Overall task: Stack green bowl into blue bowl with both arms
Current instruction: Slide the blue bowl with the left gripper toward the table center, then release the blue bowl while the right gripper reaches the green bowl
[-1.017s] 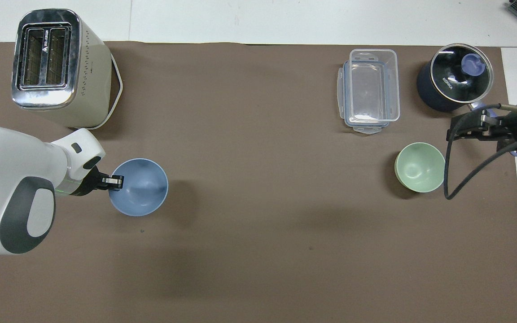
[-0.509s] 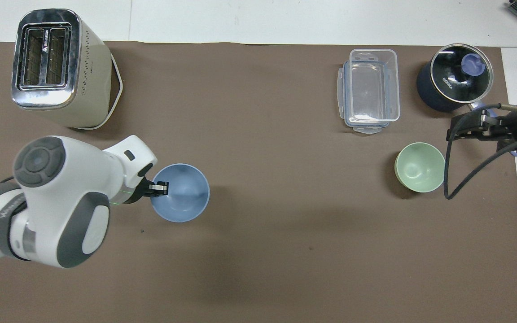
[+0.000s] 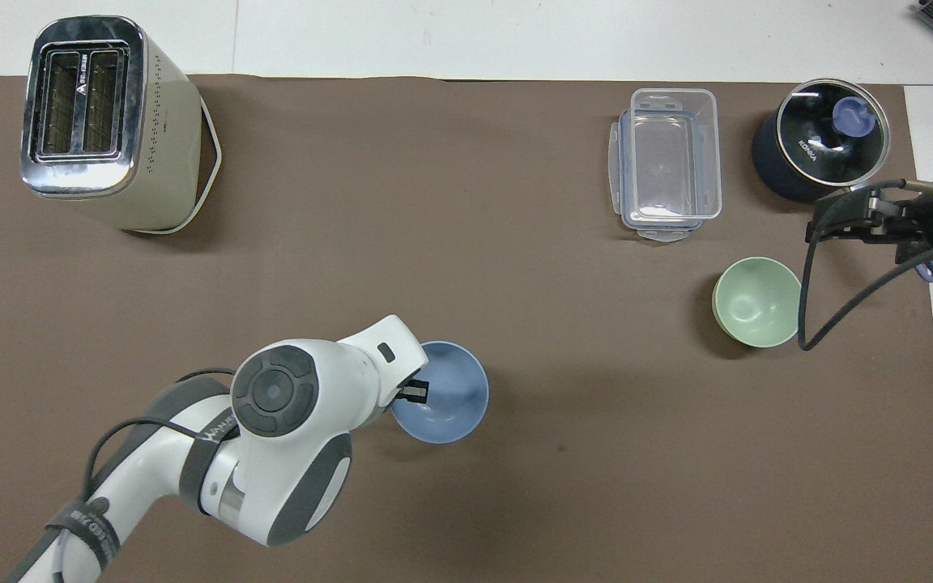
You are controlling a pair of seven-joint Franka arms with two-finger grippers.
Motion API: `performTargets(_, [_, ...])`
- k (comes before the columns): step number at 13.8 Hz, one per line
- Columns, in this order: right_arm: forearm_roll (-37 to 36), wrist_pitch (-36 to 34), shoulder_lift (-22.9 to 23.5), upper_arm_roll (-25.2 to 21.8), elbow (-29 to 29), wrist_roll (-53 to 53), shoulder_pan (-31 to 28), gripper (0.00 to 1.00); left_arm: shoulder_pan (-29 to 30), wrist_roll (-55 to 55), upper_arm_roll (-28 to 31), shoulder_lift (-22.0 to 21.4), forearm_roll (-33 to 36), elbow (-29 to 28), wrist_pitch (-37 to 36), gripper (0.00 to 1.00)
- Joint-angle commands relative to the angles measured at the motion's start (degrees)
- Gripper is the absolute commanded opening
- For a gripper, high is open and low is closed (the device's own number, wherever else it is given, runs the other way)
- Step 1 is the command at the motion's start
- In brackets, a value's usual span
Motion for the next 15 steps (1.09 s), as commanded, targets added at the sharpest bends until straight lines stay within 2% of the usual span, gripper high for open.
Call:
performTargets(1, [0.5, 1.2, -0.5, 0.0, -0.9, -1.4, -0.4, 1.00, -4.3, -0.4, 0.9, 2.1, -1.1, -2.6, 6.4, 0.00])
performTargets(3, [0.6, 1.2, -0.5, 0.0, -0.9, -1.6, -0.4, 1.00, -6.6, -0.6, 0.9, 2.6, -1.4, -4.6, 10.8, 0.00])
performTargets(4, [0.5, 1.2, -0.5, 0.0, -0.9, -1.6, -0.4, 1.00, -7.4, -0.5, 1.1, 3.6, -1.4, -4.6, 10.7, 0.00])
performTargets(5, [0.6, 1.2, -0.5, 0.0, -0.9, -1.5, -0.4, 1.00, -6.9, 0.4, 1.2, 3.8, -1.4, -4.3, 10.2, 0.99])
performTargets(7, [0.6, 1.2, -0.5, 0.0, -0.9, -1.6, -0.4, 1.00, -4.4, 0.2, 1.8, 3.0, -1.4, -3.5, 7.8, 1.00])
performTargets(11, [0.6, 1.2, -0.5, 0.1, -0.9, -1.7, -0.4, 1.00, 4.6, 0.6, 1.8, 2.4, -0.8, 6.1, -4.9, 1.00])
performTargets(15, [0.6, 2.2, -0.5, 0.0, -1.4, -2.8, -0.5, 1.00, 13.8, 4.3, 1.8, 2.1, -0.4, 13.2, -11.8, 1.00])
